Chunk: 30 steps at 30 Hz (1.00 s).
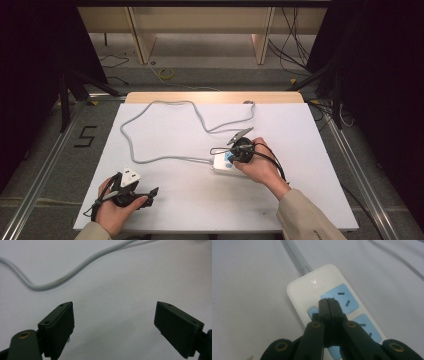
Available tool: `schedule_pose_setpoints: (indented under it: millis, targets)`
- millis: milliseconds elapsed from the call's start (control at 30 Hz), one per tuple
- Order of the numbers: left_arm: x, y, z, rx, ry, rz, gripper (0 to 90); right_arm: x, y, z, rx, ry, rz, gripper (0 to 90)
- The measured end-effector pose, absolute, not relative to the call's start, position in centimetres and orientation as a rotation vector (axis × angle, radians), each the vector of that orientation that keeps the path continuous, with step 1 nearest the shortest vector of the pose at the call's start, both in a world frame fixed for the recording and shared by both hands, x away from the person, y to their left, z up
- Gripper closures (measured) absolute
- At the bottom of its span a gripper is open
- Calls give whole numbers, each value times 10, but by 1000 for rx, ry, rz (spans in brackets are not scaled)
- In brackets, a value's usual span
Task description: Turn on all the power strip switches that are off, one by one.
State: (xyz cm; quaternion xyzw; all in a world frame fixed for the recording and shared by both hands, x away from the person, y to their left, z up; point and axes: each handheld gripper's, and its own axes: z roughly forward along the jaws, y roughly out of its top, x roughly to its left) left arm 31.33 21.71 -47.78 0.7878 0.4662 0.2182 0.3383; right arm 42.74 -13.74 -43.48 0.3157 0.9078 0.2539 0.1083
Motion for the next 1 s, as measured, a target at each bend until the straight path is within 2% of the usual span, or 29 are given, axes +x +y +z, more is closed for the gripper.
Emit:
schedule_pose_setpoints:
  millis: [1000]
  targets:
    - [313, 217, -478, 2052, 1215, 569, 163, 423, -148, -426, 949, 2662, 736, 900]
